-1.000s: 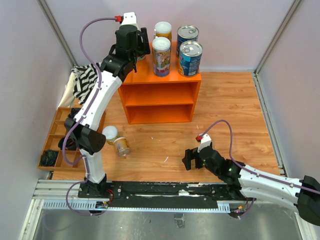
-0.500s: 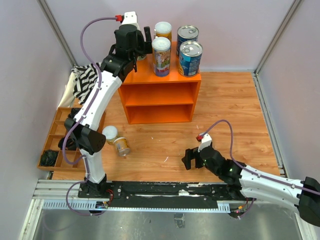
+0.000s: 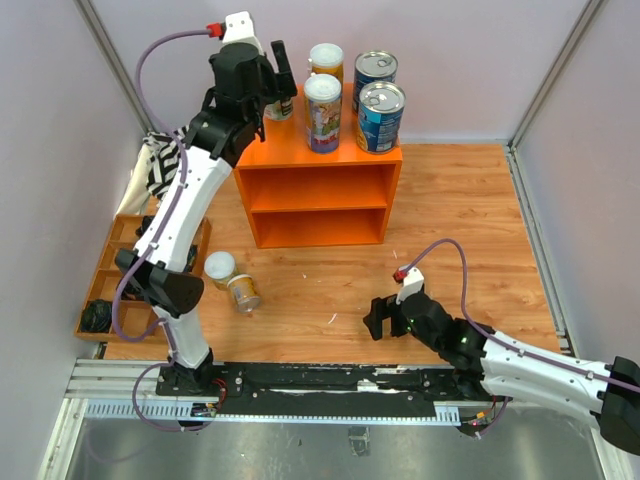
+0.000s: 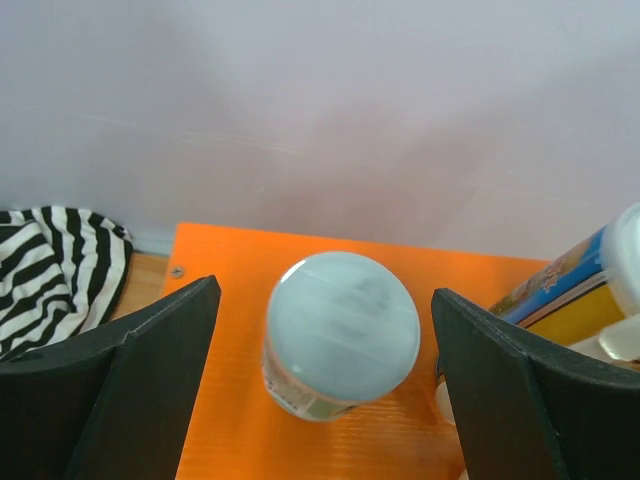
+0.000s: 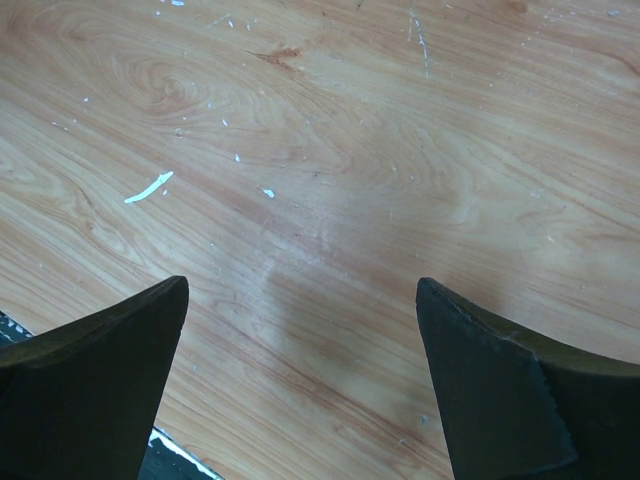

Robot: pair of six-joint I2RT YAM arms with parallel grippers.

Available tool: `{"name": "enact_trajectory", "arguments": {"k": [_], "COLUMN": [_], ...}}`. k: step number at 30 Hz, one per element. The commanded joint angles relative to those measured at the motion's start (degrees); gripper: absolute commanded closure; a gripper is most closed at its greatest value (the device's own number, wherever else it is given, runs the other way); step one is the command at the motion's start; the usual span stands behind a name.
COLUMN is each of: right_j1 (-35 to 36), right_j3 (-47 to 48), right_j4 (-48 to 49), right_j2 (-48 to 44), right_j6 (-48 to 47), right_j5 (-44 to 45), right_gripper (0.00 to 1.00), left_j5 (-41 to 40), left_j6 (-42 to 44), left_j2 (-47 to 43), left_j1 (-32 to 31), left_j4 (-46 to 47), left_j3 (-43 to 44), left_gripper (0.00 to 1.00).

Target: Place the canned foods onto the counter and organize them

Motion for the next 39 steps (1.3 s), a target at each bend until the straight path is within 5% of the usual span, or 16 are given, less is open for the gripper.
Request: {"name": "enact_trajectory", "arguments": {"k": [1,10,27,39], "right_j1": [0.3,0.4,0.5,0.5], "right_j3": [2.4,2.8,1.9,1.6], "right_j4": [-1.9,-3.5,-6.5,-6.5], "right_j2": [-1.1,-2.7,-8.4,-8.4], "right_j6": [0.1,0.2,0.8,1.5], "right_j5": [-0.6,-1.0,-1.3,-1.2], "right_gripper": [0.03,0.04,0.04,0.04], "left_j5": [-5.2,-13.7,-10.2,-6.0], "left_j6": [-2.0,-9.7,-23.8,-30.6], "left_j2": [-5.6,-12.6,-46.6,-60.0], "left_j1": [0.2,0.3,0.1,-1.9], "left_j4": [0.7,-9.2,-6.2,-8.1], "left_j3": [0.8,-2.7,-53.4,-76.6], "left_gripper": [0.08,0.07,0.09,0.09]}}
